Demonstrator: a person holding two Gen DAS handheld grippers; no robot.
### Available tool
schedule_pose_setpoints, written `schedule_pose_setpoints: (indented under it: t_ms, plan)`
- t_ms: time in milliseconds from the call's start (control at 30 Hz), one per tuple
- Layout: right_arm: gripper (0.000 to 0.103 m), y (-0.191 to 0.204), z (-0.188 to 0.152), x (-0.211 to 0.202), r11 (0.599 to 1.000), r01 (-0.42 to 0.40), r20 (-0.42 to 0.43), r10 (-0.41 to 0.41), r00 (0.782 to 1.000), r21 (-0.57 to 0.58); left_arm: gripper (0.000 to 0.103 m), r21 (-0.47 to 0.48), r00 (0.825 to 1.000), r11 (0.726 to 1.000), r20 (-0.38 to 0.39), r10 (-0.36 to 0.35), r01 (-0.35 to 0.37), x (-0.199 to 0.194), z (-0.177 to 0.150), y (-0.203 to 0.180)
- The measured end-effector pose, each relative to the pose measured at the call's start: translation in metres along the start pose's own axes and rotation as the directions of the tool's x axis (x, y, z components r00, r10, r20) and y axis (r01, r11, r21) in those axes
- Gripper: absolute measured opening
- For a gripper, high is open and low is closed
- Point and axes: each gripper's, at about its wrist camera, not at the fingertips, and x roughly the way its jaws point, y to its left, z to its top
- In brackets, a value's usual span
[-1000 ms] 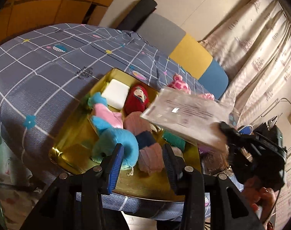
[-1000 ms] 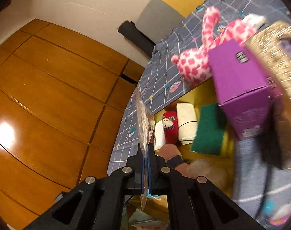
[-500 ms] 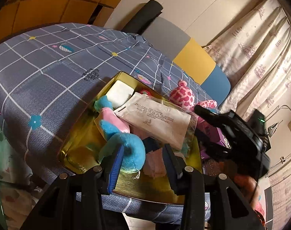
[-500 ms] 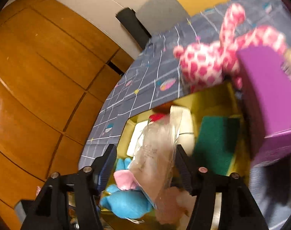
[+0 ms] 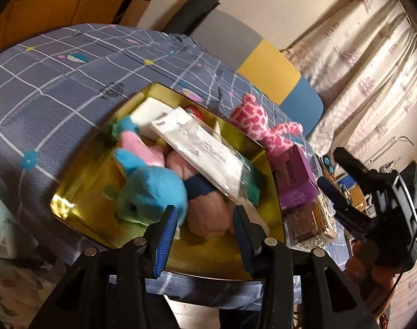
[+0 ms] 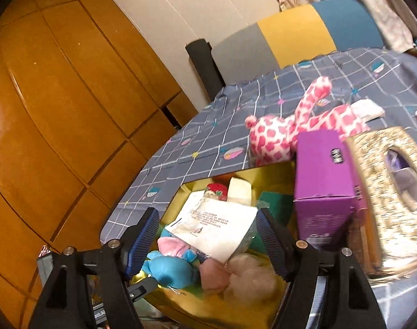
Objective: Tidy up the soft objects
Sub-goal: 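Open the right tool to drop the clear packet into the gold tray while the left tool releases the wrap, then grasp the black beaded hair tie with the right tool while the left tool grasps the white knit glove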
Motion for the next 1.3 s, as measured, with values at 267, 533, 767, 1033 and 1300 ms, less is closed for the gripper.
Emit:
schedule_pose_setpoints:
  t_ms: [267, 533, 767, 1033, 1300]
  plan:
    - [0.074, -0.021, 0.009, -0.040, 0.999, 0.037, 0.072, -0.039, 0.997, 0.025, 0.042, 0.068, 0.996, 0.996, -0.069, -0.053, 0.058, 0.015, -0.008, -0.031]
    - [0.074, -0.060, 0.018, -0.084, 0.992, 0.098, 0.155, -0.109, 0.982, 0.078, 0.042, 0.134, 0.989, 0.985, -0.116, -0.090, 0.106, 0.026, -0.012, -0.063]
    - [0.074, -0.114, 0.027, -0.124, 0.968, 0.204, 0.199, -0.231, 0.952, 0.150, 0.042, 0.199, 0.981, 0.969, -0.155, -0.116, 0.146, 0.037, -0.016, -0.095]
    - [0.078, -0.184, 0.020, -0.158, 0.908, 0.342, 0.184, -0.389, 0.903, 0.242, 0.042, 0.242, 0.971, 0.954, -0.202, -0.131, 0.179, 0.050, -0.024, -0.124]
    - [0.078, -0.282, 0.019, -0.171, 0.798, 0.540, 0.035, -0.568, 0.822, 0.269, 0.042, 0.291, 0.960, 0.933, -0.238, -0.145, 0.213, 0.064, -0.027, -0.158]
